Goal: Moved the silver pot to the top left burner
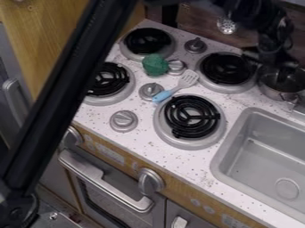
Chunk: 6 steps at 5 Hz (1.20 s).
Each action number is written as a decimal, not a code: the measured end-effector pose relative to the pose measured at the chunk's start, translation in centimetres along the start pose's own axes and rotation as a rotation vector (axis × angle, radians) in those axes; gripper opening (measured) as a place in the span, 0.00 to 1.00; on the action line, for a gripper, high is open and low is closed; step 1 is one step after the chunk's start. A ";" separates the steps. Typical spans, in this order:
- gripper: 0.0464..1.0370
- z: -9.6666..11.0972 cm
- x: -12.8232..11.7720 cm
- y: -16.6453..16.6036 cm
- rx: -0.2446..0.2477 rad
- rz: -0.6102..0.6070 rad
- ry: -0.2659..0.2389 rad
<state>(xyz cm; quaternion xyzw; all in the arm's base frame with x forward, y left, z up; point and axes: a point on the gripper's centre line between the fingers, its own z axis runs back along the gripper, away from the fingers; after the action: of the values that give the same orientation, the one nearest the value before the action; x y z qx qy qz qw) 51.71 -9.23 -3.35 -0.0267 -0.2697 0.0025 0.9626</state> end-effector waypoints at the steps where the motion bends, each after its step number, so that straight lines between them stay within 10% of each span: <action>1: 0.96 -1.6 -1.0 0.2 0.045 -0.009 0.062; 2: 0.91 -2.3 -1.4 -0.1 0.051 -0.007 0.073; 6: 0.06 1.2 -2.2 5.3 0.131 0.100 0.062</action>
<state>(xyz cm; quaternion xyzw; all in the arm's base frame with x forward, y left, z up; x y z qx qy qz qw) 49.28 -3.90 -3.73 0.0231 -0.2375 0.0674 0.9688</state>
